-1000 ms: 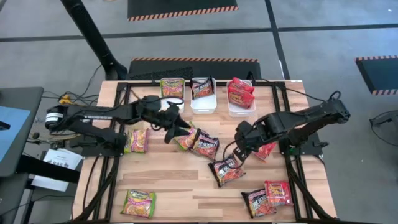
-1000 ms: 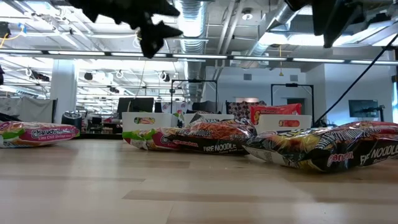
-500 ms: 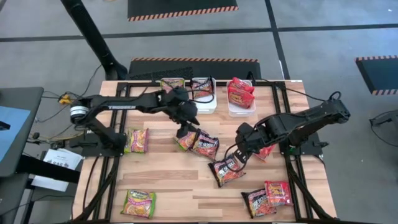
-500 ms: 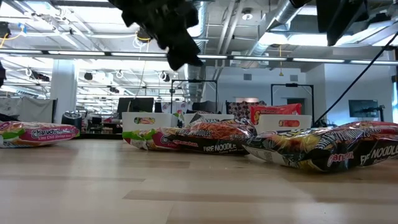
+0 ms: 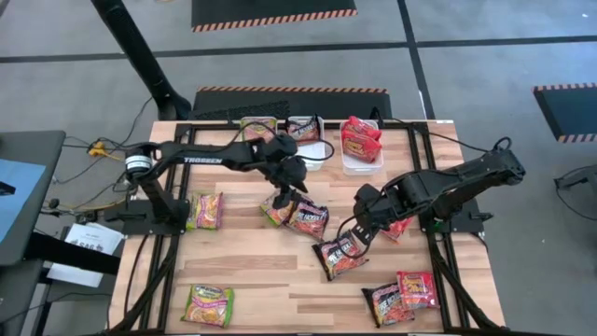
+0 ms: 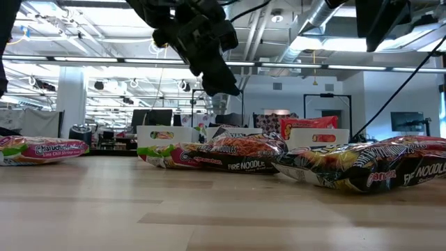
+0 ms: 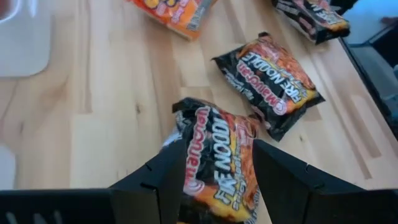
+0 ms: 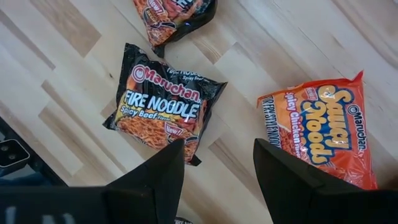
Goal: Sort Maruchan noodles
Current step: Put the black noodle pack into the middle white bin
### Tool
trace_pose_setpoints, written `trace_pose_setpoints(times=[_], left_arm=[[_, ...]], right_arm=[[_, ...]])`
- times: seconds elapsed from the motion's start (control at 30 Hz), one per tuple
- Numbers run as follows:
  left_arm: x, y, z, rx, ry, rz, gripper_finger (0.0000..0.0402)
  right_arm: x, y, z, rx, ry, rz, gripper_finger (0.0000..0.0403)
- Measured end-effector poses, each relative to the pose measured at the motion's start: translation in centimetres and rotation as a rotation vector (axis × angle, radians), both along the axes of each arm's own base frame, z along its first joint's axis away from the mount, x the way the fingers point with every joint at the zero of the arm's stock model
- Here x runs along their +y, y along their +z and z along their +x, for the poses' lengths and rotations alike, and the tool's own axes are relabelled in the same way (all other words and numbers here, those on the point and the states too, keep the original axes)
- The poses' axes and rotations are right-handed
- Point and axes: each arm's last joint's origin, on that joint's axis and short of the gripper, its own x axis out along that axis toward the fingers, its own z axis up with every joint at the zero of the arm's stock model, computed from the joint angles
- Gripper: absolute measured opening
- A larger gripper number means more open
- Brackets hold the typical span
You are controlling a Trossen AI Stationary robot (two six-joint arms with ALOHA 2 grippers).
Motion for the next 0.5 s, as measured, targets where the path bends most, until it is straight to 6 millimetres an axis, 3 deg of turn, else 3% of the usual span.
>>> trace_pose_setpoints(times=[0.5], left_arm=[[0.5, -3.4, 2.2, -0.008, 0.029, -0.025, 0.017]], right_arm=[[0.0, 0.0, 0.0, -0.003, -0.006, -0.01, 0.0215]])
